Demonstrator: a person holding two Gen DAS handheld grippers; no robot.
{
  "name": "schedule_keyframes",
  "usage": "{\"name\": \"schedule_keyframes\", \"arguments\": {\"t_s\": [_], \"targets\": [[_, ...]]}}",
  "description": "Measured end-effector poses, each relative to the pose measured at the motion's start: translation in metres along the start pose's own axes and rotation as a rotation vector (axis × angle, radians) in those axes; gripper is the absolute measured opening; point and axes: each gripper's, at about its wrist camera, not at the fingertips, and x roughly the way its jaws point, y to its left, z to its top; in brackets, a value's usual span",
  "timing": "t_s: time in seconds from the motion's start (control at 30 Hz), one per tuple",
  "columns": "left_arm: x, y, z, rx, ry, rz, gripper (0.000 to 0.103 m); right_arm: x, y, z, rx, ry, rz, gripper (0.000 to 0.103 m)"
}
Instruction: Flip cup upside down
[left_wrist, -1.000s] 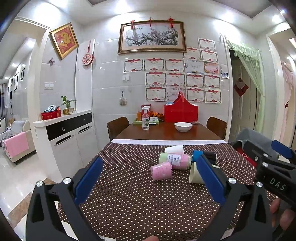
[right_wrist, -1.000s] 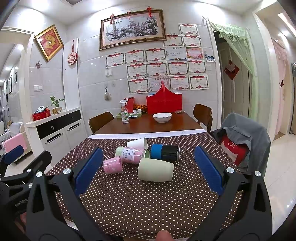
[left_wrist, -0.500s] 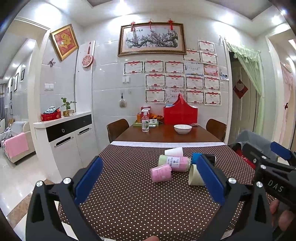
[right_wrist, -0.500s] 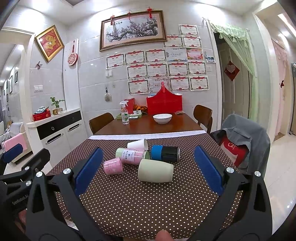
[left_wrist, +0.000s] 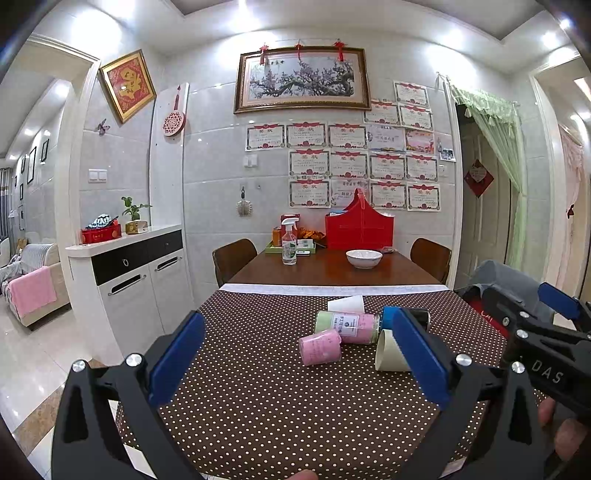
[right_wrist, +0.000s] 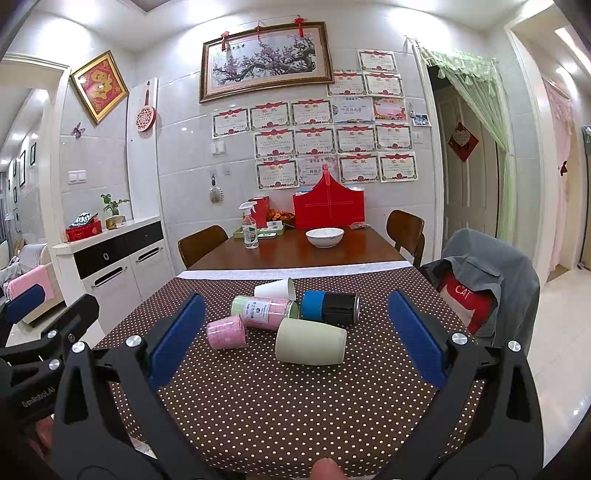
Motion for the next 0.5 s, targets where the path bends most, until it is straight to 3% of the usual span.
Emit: {"name": "schedule_keyframes", "arguments": {"t_s": [0.5], "targets": [[-0.0027,0.0004,0.0029,0.000,-0.005,0.000,0.099,0.0004,0.0004,0.0003,-0.001,-0.002,-0.003,0.097]]}}
